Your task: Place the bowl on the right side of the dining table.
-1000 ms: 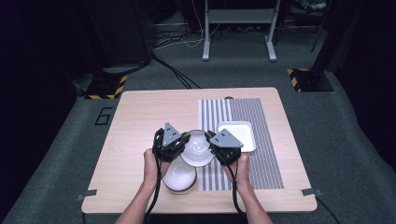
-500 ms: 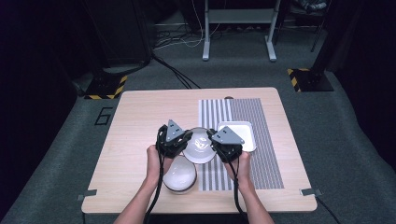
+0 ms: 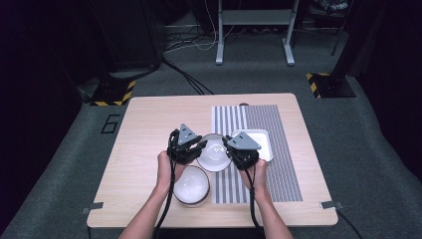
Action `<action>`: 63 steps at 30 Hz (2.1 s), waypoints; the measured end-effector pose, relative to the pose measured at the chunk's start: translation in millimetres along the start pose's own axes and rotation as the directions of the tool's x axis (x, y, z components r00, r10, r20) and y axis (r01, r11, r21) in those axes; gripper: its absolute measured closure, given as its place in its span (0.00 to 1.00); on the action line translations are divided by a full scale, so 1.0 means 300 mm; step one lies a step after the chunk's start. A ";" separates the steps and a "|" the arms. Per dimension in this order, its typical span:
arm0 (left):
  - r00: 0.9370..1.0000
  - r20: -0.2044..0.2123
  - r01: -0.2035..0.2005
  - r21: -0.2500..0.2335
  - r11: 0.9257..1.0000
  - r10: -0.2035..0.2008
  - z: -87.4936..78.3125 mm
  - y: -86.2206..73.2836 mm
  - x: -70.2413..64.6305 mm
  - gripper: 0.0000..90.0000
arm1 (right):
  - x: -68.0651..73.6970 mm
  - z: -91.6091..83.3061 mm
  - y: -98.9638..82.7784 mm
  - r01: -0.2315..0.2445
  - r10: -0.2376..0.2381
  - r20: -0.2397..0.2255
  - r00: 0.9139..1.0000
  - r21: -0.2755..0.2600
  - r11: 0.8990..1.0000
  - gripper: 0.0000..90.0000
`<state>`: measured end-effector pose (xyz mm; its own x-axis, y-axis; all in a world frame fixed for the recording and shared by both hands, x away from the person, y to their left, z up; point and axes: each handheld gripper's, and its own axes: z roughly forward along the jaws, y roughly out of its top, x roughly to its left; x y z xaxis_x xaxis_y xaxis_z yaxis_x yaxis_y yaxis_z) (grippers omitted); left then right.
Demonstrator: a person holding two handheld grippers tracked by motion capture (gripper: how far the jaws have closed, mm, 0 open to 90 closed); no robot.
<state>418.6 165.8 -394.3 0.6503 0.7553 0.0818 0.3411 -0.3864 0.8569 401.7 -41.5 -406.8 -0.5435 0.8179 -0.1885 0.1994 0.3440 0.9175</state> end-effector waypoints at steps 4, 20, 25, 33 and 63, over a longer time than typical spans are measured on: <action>1.000 -0.009 0.010 0.017 1.000 -0.010 0.007 0.001 0.004 0.58 | -0.009 0.003 -0.003 -0.002 0.002 0.004 1.000 0.003 1.000 0.92; 0.997 -0.010 0.074 -0.008 0.997 -0.074 -0.038 -0.011 0.066 0.22 | -0.064 0.006 -0.024 -0.043 0.043 0.038 0.998 0.013 0.999 0.92; 0.995 -0.023 0.095 -0.019 0.995 -0.096 -0.060 -0.021 0.094 0.19 | -0.083 0.004 -0.031 -0.055 0.054 0.052 0.997 0.018 0.998 0.92; 0.989 -0.057 0.137 -0.031 0.990 -0.138 -0.096 -0.066 0.154 0.16 | -0.121 -0.001 -0.047 -0.067 0.065 0.078 0.995 0.026 0.997 0.91; 0.933 -0.157 0.349 0.164 0.923 -0.325 -0.016 -0.481 0.274 0.15 | -0.257 0.001 -0.135 -0.170 0.162 0.139 0.977 0.047 0.984 0.91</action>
<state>419.5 286.3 -508.8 0.3893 0.9129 -0.1224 0.6527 -0.1796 0.7360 435.8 -118.2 -429.7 -0.3854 0.9190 -0.0838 0.3269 0.2208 0.9189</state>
